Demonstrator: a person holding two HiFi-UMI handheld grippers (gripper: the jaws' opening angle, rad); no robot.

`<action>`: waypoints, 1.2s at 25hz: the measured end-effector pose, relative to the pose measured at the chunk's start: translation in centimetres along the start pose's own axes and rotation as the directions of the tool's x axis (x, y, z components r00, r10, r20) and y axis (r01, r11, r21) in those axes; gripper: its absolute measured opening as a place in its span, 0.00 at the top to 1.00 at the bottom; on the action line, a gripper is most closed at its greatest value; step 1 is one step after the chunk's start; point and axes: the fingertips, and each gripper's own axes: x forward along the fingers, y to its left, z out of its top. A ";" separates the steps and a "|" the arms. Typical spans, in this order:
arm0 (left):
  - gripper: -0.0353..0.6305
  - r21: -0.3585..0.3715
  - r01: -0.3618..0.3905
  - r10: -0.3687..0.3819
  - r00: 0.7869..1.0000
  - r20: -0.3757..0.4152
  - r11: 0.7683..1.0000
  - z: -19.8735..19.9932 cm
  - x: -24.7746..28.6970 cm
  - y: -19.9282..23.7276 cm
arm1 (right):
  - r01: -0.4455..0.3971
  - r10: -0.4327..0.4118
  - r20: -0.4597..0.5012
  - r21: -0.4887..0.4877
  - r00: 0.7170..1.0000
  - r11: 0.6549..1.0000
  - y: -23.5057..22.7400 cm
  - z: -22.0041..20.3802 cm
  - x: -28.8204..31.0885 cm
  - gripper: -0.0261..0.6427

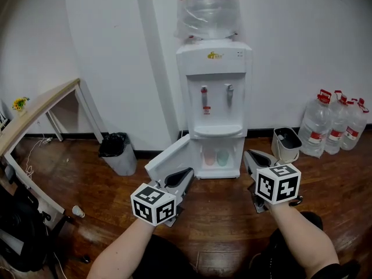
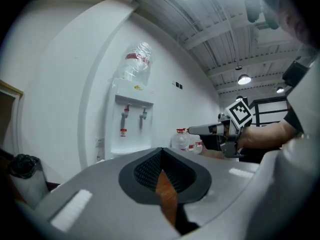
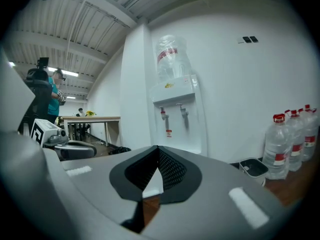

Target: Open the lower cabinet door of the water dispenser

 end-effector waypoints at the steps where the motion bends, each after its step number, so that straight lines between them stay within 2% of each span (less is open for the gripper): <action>1: 0.95 0.000 0.014 -0.014 1.000 -0.004 1.000 -0.2 -0.2 -0.3 | 0.004 -0.004 -0.001 -0.001 1.000 1.000 0.2 0.0 -0.1 0.96; 3: 0.95 0.003 0.027 -0.027 1.000 0.001 1.000 -0.1 -0.7 -0.5 | 0.004 -0.005 -0.003 -0.020 1.000 1.000 0.8 0.0 -0.1 0.96; 7: 0.95 0.009 -0.002 0.002 1.000 0.025 1.000 0.3 -2.3 0.2 | -0.017 0.018 0.020 -0.020 1.000 1.000 2.8 0.5 -0.6 0.96; 10: 0.95 -0.033 -0.026 0.027 0.999 0.031 0.999 0.5 -3.0 0.8 | -0.014 0.015 0.043 -0.013 0.999 1.000 4.1 0.5 -1.1 0.96; 12: 0.94 -0.065 -0.016 0.018 0.999 0.033 0.998 0.6 -3.3 0.6 | -0.010 0.009 0.027 0.024 1.000 1.000 4.4 0.1 -0.8 0.96; 14: 0.93 -0.067 0.002 0.001 0.999 0.046 0.998 1.0 -3.3 0.2 | -0.014 0.013 0.022 0.042 1.000 0.999 4.9 0.8 -0.5 0.96; 18: 0.93 -0.043 0.020 -0.018 0.998 0.056 0.999 1.1 -2.2 0.0 | -0.038 0.040 0.022 -0.085 0.999 0.996 5.7 1.5 -0.5 0.96; 21: 0.92 -0.029 -0.007 0.009 0.999 0.046 1.000 1.0 -0.6 0.6 | -0.046 0.048 0.013 -0.132 0.999 0.990 4.7 0.8 -0.5 0.96; 24: 0.92 0.028 -0.064 0.064 0.998 0.010 0.998 0.2 1.4 2.2 | -0.032 0.034 0.026 -0.065 0.999 0.997 2.2 0.3 0.9 0.96; 26: 0.92 0.031 -0.094 0.094 0.995 0.011 0.995 0.1 2.8 3.5 | -0.032 0.032 0.023 -0.015 0.999 0.999 0.8 -0.3 2.2 0.96; 30: 0.92 0.038 -0.122 0.121 0.992 0.030 0.992 0.8 5.5 4.2 | -0.044 0.044 0.021 -0.006 0.999 0.999 -1.1 -0.4 3.9 0.96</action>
